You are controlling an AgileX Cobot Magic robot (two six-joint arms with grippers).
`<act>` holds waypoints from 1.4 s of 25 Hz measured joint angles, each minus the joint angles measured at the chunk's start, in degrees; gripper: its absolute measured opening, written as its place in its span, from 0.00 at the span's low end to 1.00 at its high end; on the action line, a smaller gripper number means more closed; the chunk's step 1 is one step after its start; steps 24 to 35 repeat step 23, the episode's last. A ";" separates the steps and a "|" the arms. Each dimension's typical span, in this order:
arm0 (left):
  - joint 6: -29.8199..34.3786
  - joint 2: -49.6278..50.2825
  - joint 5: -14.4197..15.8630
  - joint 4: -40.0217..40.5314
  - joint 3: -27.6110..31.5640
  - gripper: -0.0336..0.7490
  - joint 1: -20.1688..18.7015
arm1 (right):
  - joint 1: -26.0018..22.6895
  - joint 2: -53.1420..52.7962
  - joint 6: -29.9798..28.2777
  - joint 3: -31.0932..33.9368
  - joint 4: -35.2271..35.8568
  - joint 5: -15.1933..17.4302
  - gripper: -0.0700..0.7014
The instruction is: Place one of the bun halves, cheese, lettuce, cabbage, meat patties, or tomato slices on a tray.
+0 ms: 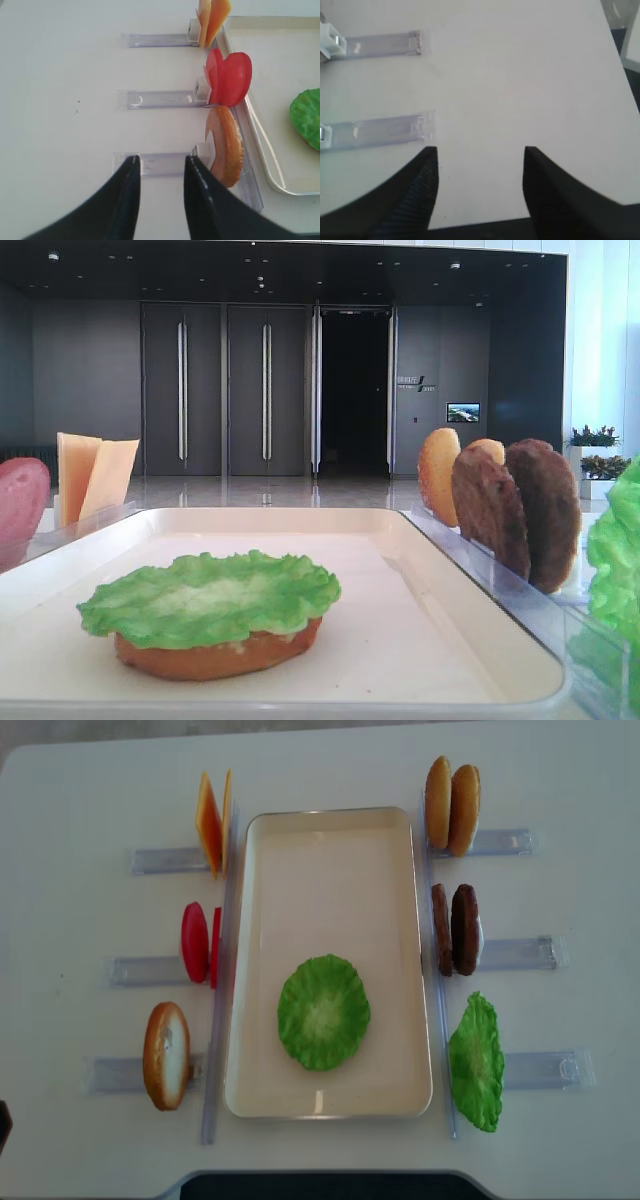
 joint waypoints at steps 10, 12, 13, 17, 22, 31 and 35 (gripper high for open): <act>0.00 0.00 0.00 0.00 0.00 0.34 0.00 | 0.00 -12.62 -0.19 1.53 0.86 -2.61 0.60; 0.00 0.00 0.00 0.00 0.00 0.34 0.00 | 0.00 -12.75 -0.19 1.74 0.86 -2.95 0.60; 0.00 0.00 0.00 0.00 0.00 0.34 0.00 | 0.00 -12.80 -0.24 1.74 0.86 -2.95 0.60; 0.00 0.00 0.00 0.00 0.00 0.33 0.00 | 0.00 -12.80 -0.24 1.74 0.86 -3.13 0.60; 0.00 0.00 0.00 0.00 0.00 0.33 0.00 | 0.00 -12.80 -0.24 1.74 1.47 -3.13 0.60; 0.00 0.00 0.00 0.00 0.00 0.32 0.00 | 0.00 -12.80 -0.24 1.74 1.53 -3.13 0.60; 0.00 0.00 0.00 0.00 0.00 0.32 0.00 | 0.00 -12.80 -0.24 1.74 1.53 -3.13 0.60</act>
